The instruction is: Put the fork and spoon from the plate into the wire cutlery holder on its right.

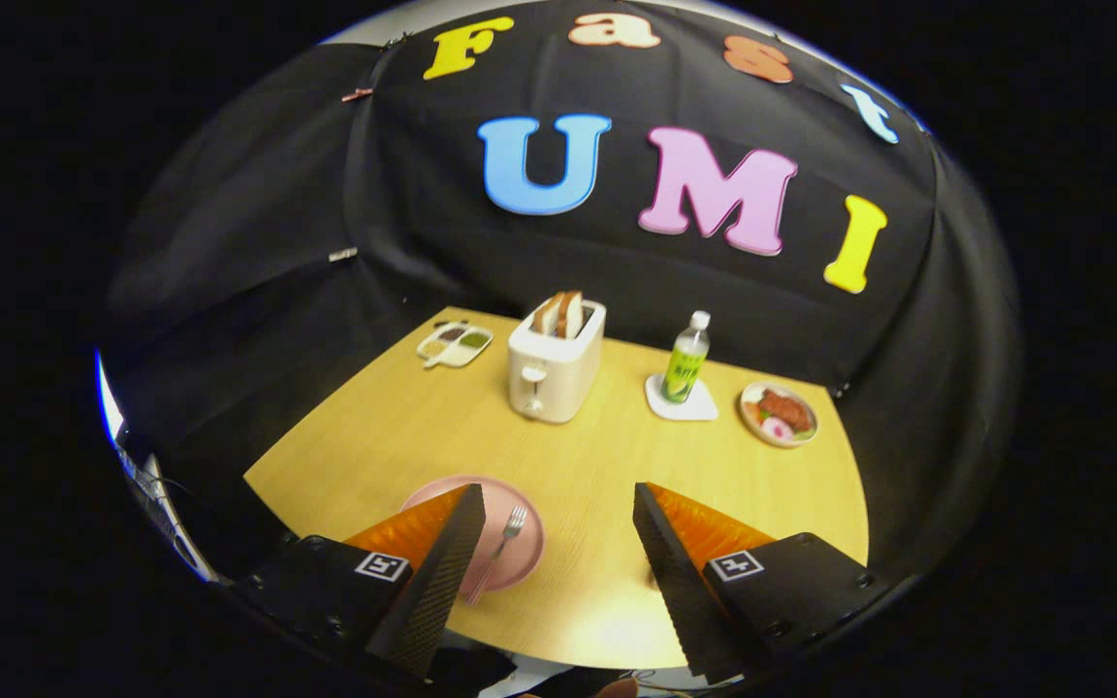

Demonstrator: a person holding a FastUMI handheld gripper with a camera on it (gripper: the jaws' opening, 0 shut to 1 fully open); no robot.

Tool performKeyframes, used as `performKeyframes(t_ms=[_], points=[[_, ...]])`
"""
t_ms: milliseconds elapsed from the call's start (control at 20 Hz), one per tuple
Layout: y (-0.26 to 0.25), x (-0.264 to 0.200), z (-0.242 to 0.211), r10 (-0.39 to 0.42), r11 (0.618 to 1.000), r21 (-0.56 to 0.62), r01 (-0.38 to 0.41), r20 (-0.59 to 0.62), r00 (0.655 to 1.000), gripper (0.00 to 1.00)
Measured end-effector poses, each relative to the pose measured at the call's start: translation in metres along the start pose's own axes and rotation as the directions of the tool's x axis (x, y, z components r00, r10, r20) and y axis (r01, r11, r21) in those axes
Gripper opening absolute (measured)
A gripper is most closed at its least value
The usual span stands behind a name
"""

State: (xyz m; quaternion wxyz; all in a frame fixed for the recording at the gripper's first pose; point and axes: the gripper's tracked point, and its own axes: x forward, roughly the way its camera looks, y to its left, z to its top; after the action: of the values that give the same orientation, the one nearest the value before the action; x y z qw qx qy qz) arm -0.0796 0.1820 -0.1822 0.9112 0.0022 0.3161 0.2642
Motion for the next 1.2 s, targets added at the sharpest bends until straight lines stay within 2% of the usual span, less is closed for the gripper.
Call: performKeyframes(t_ms=[150,200,300,450,600,700,900,1150,1200], points=[[0.033,0.025,-0.049,0.093,0.995,0.039,-0.088,-0.175,0.98,0.93],[0.04,0.031,-0.063,0.112,0.993,0.051,-0.103,-0.223,0.968,0.89],[0.052,0.046,-0.087,0.132,0.991,0.065,-0.118,-0.299,0.945,0.79],[0.064,0.069,-0.122,0.137,0.991,0.046,-0.129,-0.393,0.909,0.76],[0.07,0.088,-0.146,0.126,0.992,0.053,-0.115,-0.466,0.876,0.76],[0.073,0.099,-0.159,0.115,0.993,0.067,-0.094,-0.503,0.857,0.65],[0.066,0.119,-0.174,0.062,0.998,0.05,-0.042,-0.549,0.833,0.69],[0.069,0.139,-0.188,0.033,0.999,0.04,-0.012,-0.597,0.802,0.69],[0.068,0.142,-0.189,0.02,0.999,0.04,0.006,-0.608,0.794,0.62]])
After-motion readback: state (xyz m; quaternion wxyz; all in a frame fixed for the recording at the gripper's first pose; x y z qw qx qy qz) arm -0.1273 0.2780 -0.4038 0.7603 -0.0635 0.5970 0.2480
